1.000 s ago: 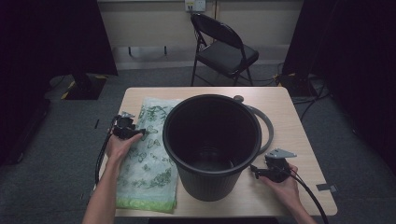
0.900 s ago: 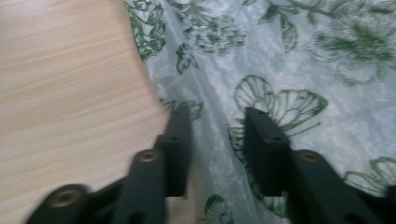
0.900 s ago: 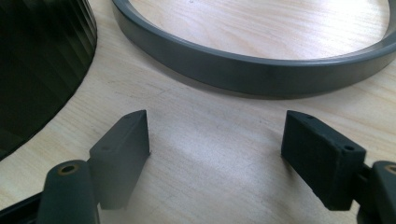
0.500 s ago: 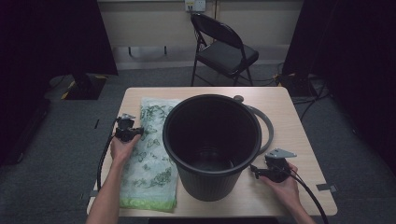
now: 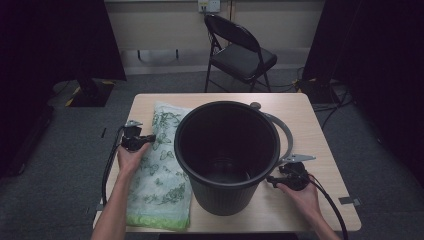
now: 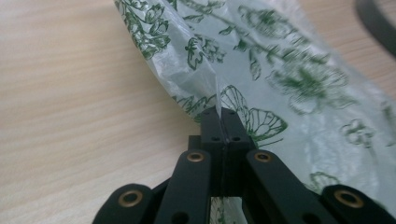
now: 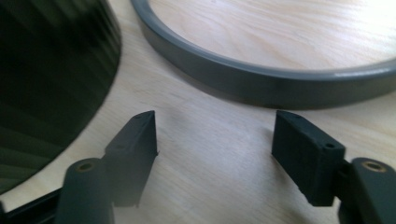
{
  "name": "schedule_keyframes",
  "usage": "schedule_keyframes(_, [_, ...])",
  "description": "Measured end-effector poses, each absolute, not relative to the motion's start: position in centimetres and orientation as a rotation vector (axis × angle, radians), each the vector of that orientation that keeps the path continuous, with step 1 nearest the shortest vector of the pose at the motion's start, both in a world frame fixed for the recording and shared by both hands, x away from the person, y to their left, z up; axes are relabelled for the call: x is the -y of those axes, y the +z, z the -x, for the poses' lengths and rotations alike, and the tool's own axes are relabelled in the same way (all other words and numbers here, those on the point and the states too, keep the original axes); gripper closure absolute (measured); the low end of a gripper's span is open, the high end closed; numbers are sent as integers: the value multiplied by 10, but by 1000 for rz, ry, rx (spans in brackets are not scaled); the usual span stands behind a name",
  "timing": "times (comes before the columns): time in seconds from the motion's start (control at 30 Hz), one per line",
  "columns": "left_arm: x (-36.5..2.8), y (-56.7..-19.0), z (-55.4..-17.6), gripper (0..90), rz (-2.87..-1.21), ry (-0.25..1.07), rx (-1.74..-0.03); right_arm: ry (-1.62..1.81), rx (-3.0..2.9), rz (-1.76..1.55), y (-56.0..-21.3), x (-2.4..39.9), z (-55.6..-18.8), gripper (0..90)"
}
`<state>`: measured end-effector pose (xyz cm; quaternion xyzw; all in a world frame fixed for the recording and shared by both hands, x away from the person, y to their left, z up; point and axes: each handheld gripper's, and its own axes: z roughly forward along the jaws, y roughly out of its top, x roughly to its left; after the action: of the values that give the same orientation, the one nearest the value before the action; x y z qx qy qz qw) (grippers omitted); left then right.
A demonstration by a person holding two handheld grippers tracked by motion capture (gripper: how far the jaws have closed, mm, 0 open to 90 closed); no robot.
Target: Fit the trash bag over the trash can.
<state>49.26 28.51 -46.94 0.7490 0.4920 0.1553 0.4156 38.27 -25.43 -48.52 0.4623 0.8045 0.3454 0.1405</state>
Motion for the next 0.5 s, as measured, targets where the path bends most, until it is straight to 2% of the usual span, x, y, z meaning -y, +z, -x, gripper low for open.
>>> schedule_keyframes(0.2, [-280, -448, -480, 900, -1823, 397, -1137, 1081, -2313, -1302, -463, 254, -387, 320])
schedule_keyframes(0.5, [-270, -422, -465, 900, -1760, 402, -1009, 1158, -2231, -1223, -416, 255, -397, 443])
